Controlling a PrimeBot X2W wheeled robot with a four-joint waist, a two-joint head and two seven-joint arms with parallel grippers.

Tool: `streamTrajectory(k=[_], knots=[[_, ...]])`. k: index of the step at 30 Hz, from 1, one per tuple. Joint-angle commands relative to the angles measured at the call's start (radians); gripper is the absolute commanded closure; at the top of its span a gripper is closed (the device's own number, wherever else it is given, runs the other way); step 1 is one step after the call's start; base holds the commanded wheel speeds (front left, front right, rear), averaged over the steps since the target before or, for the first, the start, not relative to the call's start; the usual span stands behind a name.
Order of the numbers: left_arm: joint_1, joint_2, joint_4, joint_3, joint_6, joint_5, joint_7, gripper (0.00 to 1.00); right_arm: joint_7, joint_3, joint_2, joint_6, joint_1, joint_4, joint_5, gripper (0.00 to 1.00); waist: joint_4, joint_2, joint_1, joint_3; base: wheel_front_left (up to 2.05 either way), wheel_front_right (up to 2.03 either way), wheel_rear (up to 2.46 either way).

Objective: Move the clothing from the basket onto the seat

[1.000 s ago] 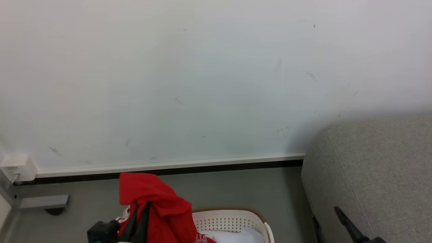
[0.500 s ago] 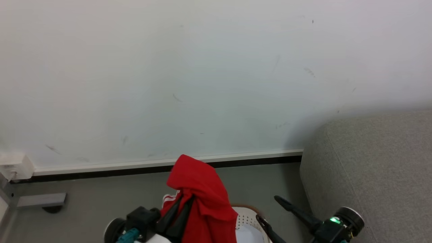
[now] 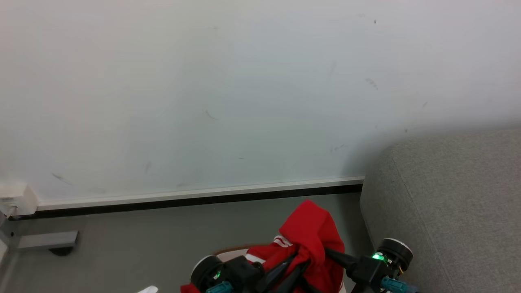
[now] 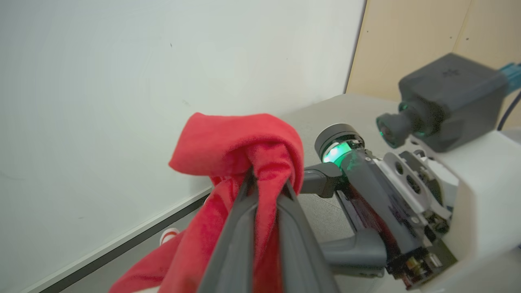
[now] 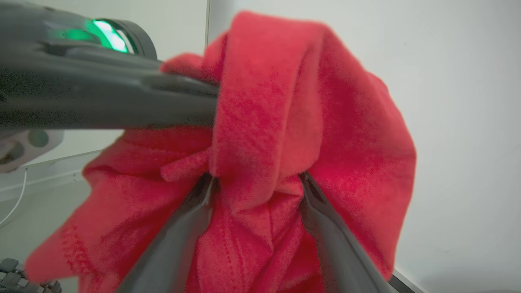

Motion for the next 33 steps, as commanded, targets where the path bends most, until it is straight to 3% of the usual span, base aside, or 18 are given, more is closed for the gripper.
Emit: streamTrajectory(k=[1, 3, 4, 5, 9, 12, 13, 23, 33], knots=[[-0.019, 0.011, -0.009, -0.017, -0.006, -0.022, 0.001, 1.0, -0.002, 0.018, -0.003, -0.002, -0.017, 0.012, 0.028, 0.0, 0.002, 0.0, -0.0001, 0.0, 0.0, 0.0, 0.0], [-0.03, 0.021, -0.008, -0.037, -0.007, -0.039, -0.001, 1.0, -0.003, 0.036, -0.003, -0.002, -0.028, 0.025, 0.052, 0.05, 0.002, 0.0, -0.0001, 0.0, 0.0, 0.0, 0.0], [-0.035, 0.026, -0.007, -0.043, -0.007, -0.045, -0.003, 1.0, -0.002, 0.038, -0.002, -0.002, -0.033, 0.029, 0.066, 0.75, 0.001, 0.0, -0.0001, 0.0, 0.0, 0.0, 0.0], [-0.038, 0.03, -0.005, -0.047, -0.007, -0.052, -0.005, 1.0, -0.002, 0.04, -0.001, -0.002, -0.033, 0.031, 0.079, 1.0, 0.0, 0.0, -0.0001, 0.001, 0.0, 0.0, 0.0], [-0.043, 0.048, 0.009, -0.048, -0.001, -0.06, -0.013, 0.96, -0.003, 0.012, -0.003, -0.002, -0.031, 0.023, 0.106, 1.0, -0.008, 0.0, -0.0001, 0.003, 0.0, 0.0, 0.0], [-0.047, 0.061, 0.024, -0.043, 0.02, -0.03, -0.03, 0.42, -0.003, -0.017, -0.012, -0.002, -0.018, 0.016, 0.109, 1.0, -0.019, 0.0, -0.0001, 0.005, 0.0, 0.0, 0.0], [-0.046, 0.062, 0.03, -0.042, 0.022, -0.027, -0.038, 0.0, -0.003, -0.029, -0.015, -0.002, -0.014, 0.016, 0.108, 1.0, -0.022, 0.0, -0.0001, 0.007, 0.0, 0.0, 0.0], [-0.058, 0.055, 0.084, -0.039, 0.046, -0.021, -0.07, 0.0, -0.003, -0.15, -0.05, -0.002, 0.014, -0.011, 0.066, 1.0, -0.108, 0.0, -0.0001, 0.04, 0.0, 0.0, 0.0], [-0.084, 0.047, 0.119, -0.038, 0.055, -0.024, -0.103, 0.0, -0.003, -0.239, -0.075, -0.002, 0.032, -0.031, 0.037, 1.0, -0.276, 0.0, -0.0001, 0.092, 0.0, 0.0, 0.0]])
